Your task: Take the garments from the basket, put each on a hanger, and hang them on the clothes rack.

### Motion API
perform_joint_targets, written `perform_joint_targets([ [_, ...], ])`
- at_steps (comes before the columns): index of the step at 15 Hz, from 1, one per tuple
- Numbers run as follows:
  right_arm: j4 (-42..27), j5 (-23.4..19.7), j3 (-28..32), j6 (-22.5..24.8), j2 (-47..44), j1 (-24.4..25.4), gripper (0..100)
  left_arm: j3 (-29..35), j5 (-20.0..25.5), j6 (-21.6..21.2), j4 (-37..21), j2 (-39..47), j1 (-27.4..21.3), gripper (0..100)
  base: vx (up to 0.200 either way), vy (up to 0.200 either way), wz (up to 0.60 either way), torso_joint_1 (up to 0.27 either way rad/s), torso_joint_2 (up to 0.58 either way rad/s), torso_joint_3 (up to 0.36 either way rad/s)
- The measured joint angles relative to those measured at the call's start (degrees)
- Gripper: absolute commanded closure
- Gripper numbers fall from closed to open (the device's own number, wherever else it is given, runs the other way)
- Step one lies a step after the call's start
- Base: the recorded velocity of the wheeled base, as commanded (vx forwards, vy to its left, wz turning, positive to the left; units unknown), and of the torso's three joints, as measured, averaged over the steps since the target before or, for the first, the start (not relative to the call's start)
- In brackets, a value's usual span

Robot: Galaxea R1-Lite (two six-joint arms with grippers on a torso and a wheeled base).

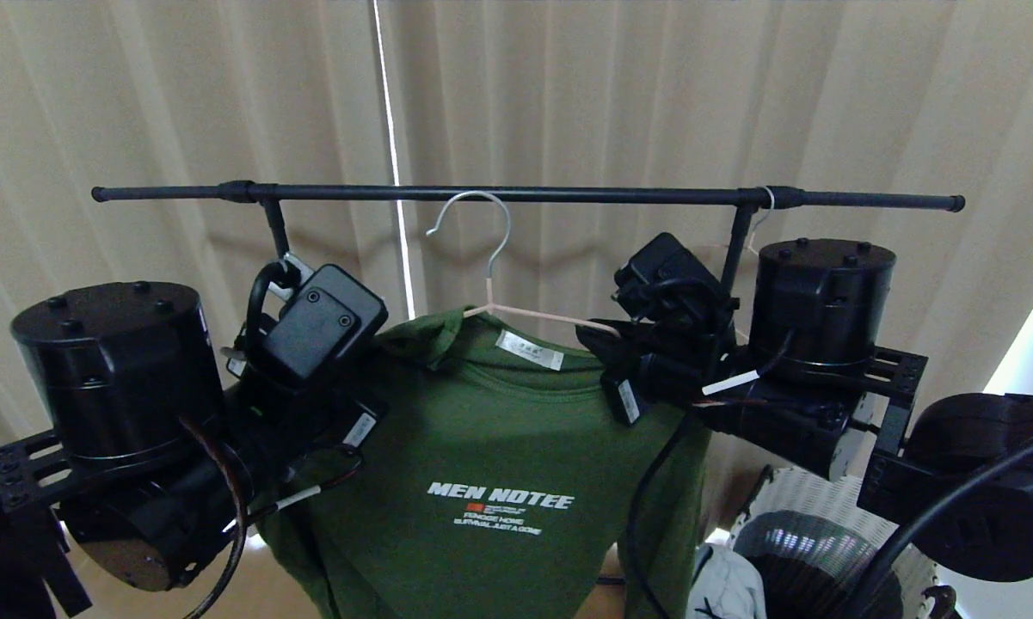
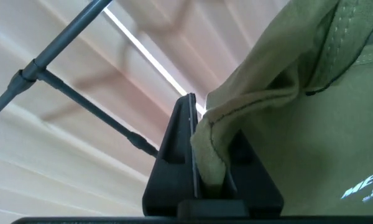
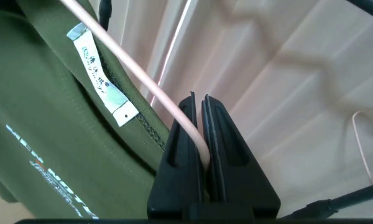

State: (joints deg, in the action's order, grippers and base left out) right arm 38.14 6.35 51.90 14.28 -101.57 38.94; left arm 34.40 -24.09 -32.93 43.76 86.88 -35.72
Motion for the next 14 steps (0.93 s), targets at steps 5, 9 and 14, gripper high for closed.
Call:
perform_joint_targets([
  [5, 0.01, 0.38, -0.30, -0.11, 0.78, -0.10, 100, -0.04, 2.45, 3.62, -0.33, -0.22, -0.20, 0, 0.000, 0.000, 0.00, 0.000, 0.00, 0.000],
  [9, -0.21, 1.06, -0.33, -0.18, 1.51, -0.99, 100, -0.15, 2.69, 3.80, -0.61, -1.19, -0.96, 0, 0.000, 0.000, 0.00, 0.000, 0.00, 0.000],
  [14, -0.57, 0.98, -0.61, -0.18, 3.25, -7.39, 100, -0.37, 3.24, 4.39, -4.22, -7.51, -2.18, 0, 0.000, 0.000, 0.00, 0.000, 0.00, 0.000],
])
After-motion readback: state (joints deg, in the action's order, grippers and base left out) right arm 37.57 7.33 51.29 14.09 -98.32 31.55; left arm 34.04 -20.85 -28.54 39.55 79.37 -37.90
